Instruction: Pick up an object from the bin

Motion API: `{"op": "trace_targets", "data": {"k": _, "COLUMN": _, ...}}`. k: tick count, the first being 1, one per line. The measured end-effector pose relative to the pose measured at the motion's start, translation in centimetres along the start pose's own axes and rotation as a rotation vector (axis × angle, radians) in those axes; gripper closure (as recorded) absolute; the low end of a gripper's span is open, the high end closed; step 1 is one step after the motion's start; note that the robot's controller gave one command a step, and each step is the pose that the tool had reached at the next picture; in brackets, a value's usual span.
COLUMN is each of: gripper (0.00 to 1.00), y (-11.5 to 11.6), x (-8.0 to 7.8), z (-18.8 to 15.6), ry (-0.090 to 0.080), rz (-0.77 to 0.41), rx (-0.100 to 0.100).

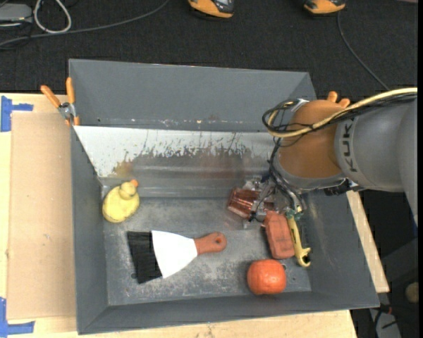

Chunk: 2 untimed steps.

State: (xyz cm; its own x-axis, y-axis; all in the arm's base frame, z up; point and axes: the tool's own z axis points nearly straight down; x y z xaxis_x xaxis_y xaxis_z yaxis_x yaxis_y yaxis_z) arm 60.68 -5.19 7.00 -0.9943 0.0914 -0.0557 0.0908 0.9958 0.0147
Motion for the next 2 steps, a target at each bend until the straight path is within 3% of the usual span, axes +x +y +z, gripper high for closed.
{"op": "trace_targets", "data": {"k": 1, "gripper": 1.00, "y": -0.2, "x": 0.1, "z": -7.1, "ry": 0.003, "rz": 0.017, "rx": 0.002}}
{"op": "trace_targets", "data": {"k": 2, "gripper": 1.00, "y": 1.8, "x": 0.3, "z": -13.5, "ry": 0.006, "rz": 0.013, "rx": 0.000}}
